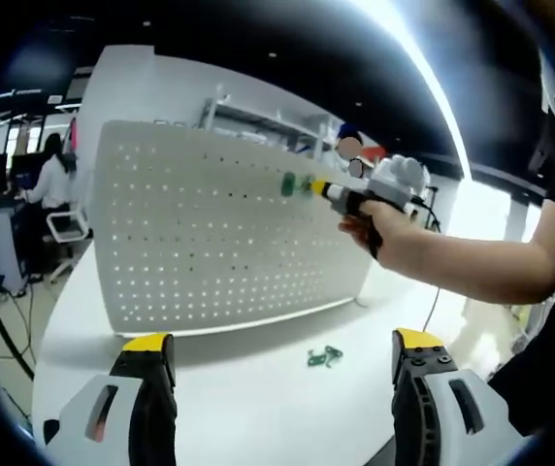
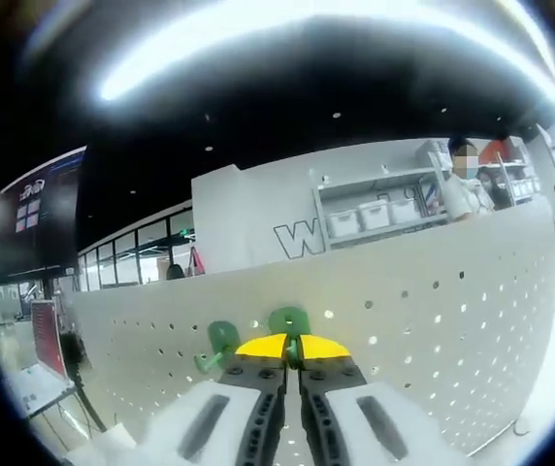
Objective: Insert the hook assembly into the mounting plate slot until the hook locks in place.
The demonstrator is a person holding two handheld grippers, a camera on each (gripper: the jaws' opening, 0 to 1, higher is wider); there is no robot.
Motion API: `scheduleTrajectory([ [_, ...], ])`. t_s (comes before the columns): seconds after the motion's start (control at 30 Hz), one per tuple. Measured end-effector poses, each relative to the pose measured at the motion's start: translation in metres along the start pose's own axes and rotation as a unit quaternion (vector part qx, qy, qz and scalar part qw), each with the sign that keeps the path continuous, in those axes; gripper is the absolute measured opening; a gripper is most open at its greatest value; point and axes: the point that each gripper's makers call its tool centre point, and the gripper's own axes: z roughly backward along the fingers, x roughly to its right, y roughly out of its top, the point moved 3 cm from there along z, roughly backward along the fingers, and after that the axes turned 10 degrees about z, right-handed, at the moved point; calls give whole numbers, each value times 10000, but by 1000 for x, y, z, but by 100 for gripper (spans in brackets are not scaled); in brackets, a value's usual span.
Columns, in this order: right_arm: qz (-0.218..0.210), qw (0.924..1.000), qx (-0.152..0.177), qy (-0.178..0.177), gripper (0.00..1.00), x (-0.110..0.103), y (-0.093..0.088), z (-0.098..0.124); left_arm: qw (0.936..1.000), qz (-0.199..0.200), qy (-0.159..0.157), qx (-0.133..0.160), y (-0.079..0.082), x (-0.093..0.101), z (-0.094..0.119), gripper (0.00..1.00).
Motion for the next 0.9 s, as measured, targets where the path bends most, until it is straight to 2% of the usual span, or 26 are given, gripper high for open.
scheduleTrajectory([
  [0.53, 162, 9996, -101, -211, 0, -1, -1, -1, 10000, 62, 39, -12, -3, -4, 0, 93],
  [0.9, 242, 9992, -244, -216, 2, 0, -1, -2, 9999, 86, 68, 27, -2, -5, 2, 93],
])
